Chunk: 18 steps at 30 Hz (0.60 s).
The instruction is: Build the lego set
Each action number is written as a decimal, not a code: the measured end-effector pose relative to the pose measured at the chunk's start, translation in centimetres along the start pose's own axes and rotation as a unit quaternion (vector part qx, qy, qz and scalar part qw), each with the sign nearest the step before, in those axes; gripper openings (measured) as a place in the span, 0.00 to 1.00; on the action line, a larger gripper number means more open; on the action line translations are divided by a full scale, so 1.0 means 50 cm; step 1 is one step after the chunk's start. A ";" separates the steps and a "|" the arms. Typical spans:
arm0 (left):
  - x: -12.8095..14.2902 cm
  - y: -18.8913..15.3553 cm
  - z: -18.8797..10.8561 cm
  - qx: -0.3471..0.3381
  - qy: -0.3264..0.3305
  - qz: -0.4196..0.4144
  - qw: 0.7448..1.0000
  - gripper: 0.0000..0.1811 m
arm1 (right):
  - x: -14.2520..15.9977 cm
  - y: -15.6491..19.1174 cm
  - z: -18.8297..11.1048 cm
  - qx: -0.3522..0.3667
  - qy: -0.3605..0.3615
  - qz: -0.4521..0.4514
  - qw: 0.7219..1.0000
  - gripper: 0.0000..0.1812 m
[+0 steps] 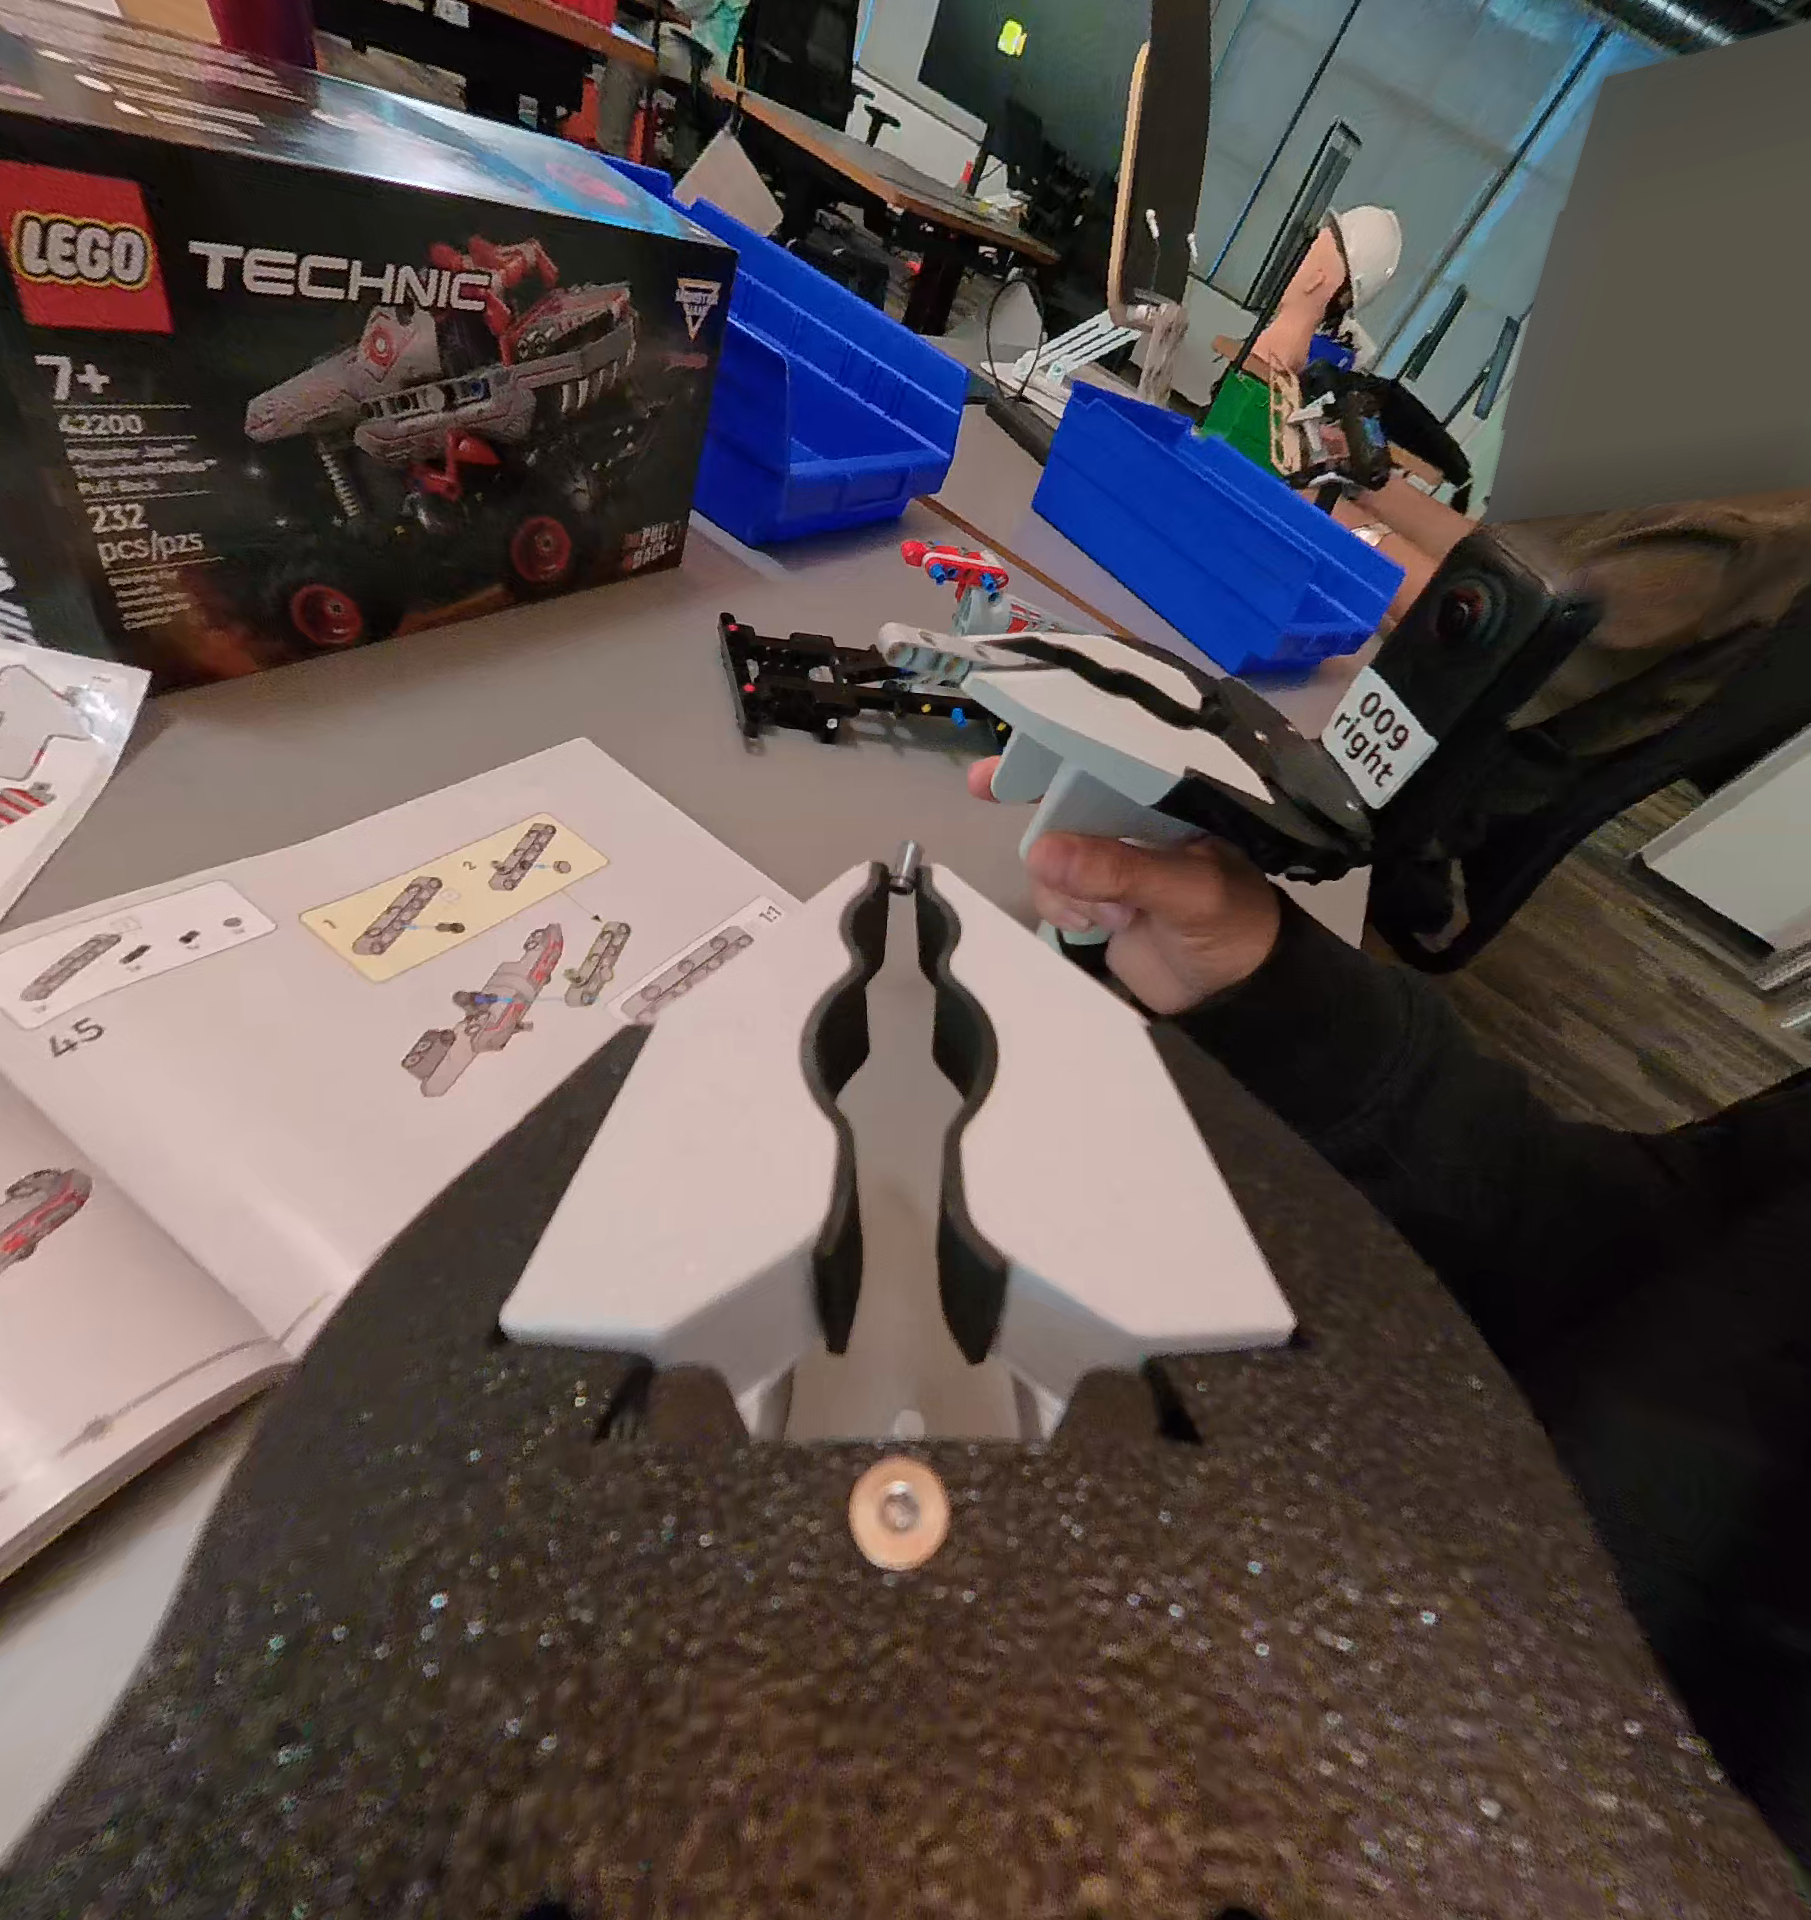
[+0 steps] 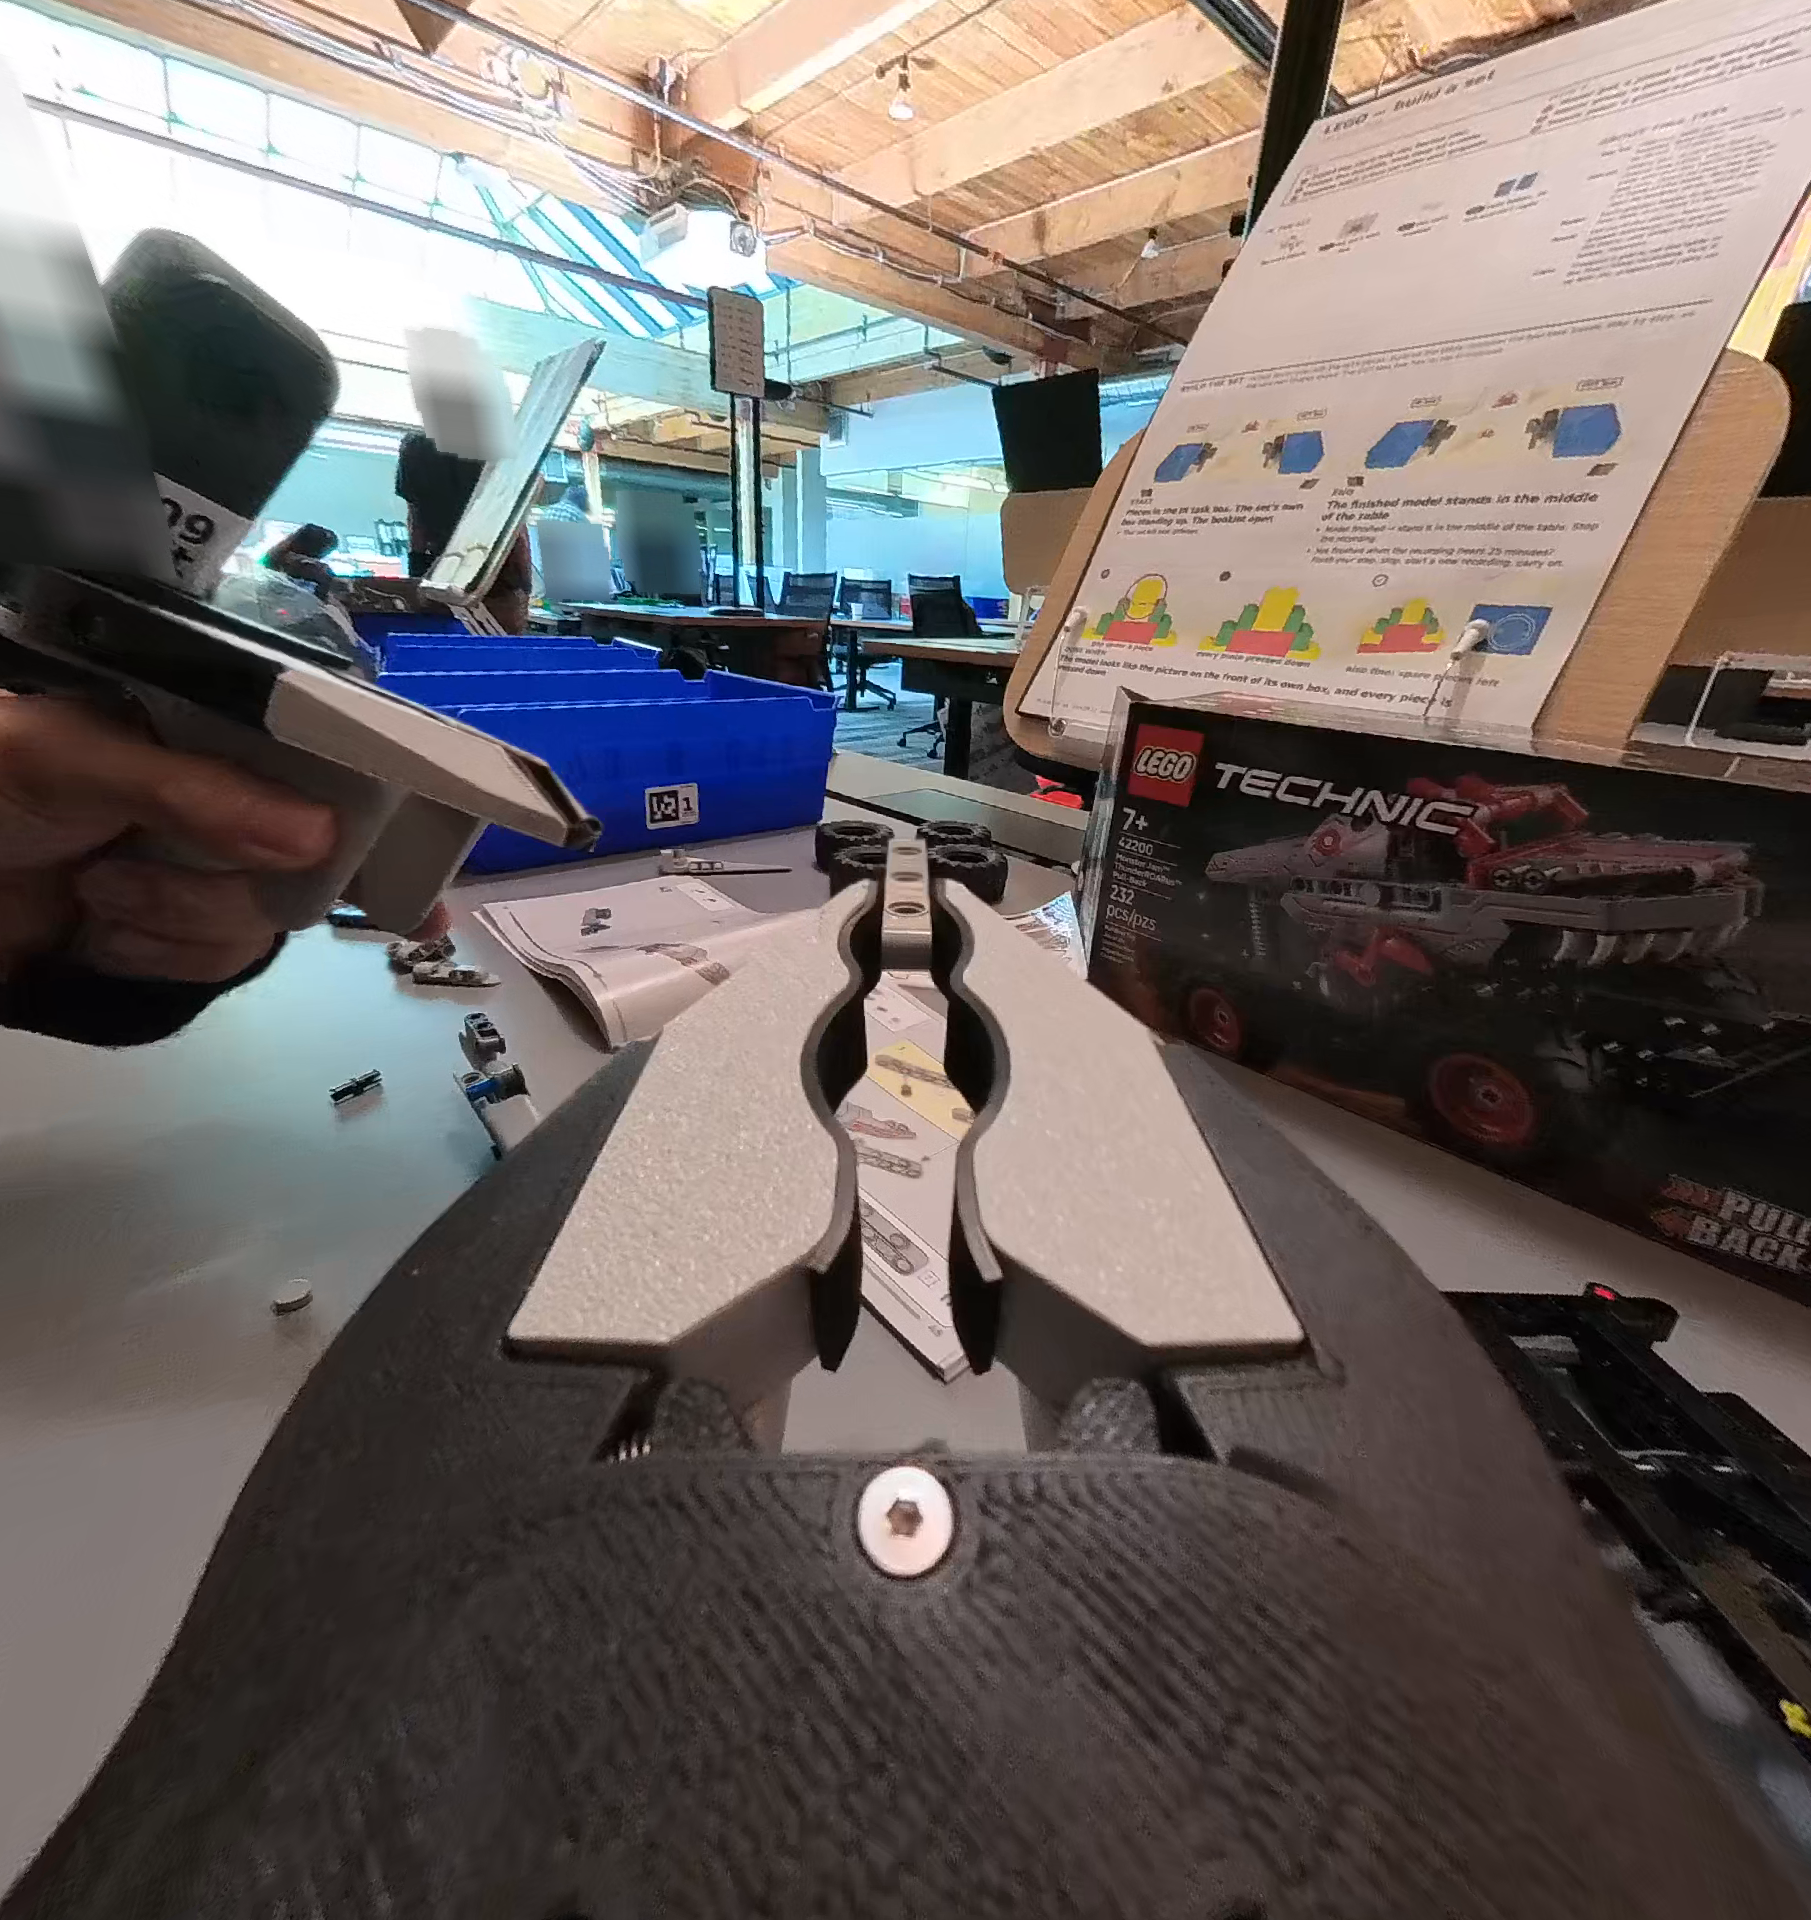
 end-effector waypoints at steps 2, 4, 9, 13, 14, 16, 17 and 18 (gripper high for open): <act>0.000 0.004 -0.006 -0.006 -0.003 -0.001 1.000 0.02 | -0.002 -0.003 -0.003 0.002 -0.008 0.006 1.000 0.04; -0.001 0.005 -0.013 -0.003 -0.008 -0.009 1.000 0.02 | -0.005 -0.008 -0.007 0.005 -0.019 0.018 1.000 0.04; 0.003 0.009 -0.020 -0.012 -0.011 -0.006 1.000 0.02 | -0.006 -0.003 -0.004 -0.008 -0.026 0.028 0.999 0.04; 0.001 0.006 -0.021 -0.008 -0.015 -0.006 1.000 0.02 | -0.010 -0.003 -0.004 -0.025 -0.044 0.056 0.997 0.04; 0.000 0.005 -0.021 -0.008 -0.015 -0.004 1.000 0.02 | -0.011 -0.004 -0.006 -0.026 -0.049 0.062 0.997 0.04; -0.001 -0.001 -0.020 -0.005 -0.018 0.009 1.000 0.02 | -0.012 -0.008 -0.008 -0.024 -0.056 0.071 0.996 0.04; -0.003 -0.005 -0.019 0.000 -0.022 0.013 1.000 0.01 | -0.012 -0.006 -0.006 -0.028 -0.057 0.071 0.995 0.04; -0.004 -0.010 -0.018 0.005 -0.024 0.016 1.000 0.01 | -0.012 -0.002 -0.004 -0.033 -0.055 0.071 0.995 0.04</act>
Point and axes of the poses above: each gripper's, where its closed fingertips meet, z out along the fingers, x out of its underside, y = z × x across the jaws, the point moved 4 cm from there along -z, back along the fingers, and after that the axes turned 10 degrees about -x, right-handed, at the moved point
